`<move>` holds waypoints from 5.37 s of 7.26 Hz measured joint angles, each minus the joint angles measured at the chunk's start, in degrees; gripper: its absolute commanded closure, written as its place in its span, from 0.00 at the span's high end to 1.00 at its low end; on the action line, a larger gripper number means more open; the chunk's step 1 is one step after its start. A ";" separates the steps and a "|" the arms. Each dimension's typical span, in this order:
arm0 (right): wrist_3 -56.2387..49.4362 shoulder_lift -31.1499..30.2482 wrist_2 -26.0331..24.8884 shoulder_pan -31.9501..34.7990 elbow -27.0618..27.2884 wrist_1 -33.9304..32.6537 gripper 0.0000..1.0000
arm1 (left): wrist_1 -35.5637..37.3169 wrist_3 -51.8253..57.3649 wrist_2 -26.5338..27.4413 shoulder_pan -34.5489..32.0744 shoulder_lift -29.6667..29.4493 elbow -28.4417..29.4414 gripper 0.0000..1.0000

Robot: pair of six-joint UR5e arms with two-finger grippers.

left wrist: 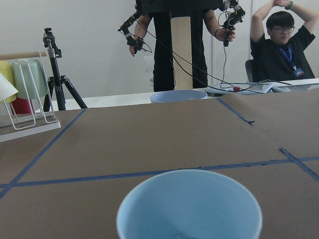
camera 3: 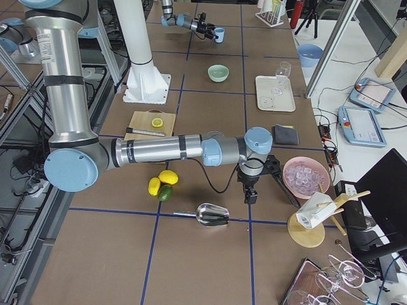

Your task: Pour ice into bowl

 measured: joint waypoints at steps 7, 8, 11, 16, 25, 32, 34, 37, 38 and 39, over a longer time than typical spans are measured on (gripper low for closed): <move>0.00 0.00 -0.09 0.14 0.00 0.00 1.00 | 0.62 -0.40 -1.01 -1.92 -1.81 1.40 1.00; 0.00 0.00 -0.11 0.14 0.00 0.00 1.00 | 0.62 -0.40 -1.22 -1.97 -2.11 1.60 0.93; 0.12 -0.08 -0.21 0.36 -0.13 0.00 1.00 | 0.58 -0.35 -1.43 -2.01 -4.01 3.27 0.18; 0.17 -0.55 -0.07 1.07 -0.09 0.00 1.00 | -0.84 9.26 -1.58 -2.61 -4.57 -2.12 0.29; 0.12 -1.43 -0.07 2.06 0.00 0.00 1.00 | 2.36 43.11 -6.95 -4.35 -19.33 -10.13 0.00; 2.72 -4.70 0.05 5.55 0.00 0.00 1.00 | 15.60 73.30 -3.34 -3.92 -26.23 -9.84 0.00; 2.72 -4.97 0.07 5.59 -0.02 0.00 1.00 | 15.64 86.37 -0.59 -3.06 -27.57 -9.78 0.00; 2.72 -5.14 0.01 5.59 -0.08 0.00 1.00 | 15.67 103.38 3.47 -1.94 -29.80 -9.36 0.00; 2.72 -5.13 0.00 5.59 -0.08 0.00 1.00 | 15.69 108.42 4.45 -1.81 -30.32 -8.90 0.00; 2.72 -5.11 0.00 5.59 -0.09 0.00 1.00 | 15.69 113.15 5.36 -1.78 -30.84 -8.56 0.00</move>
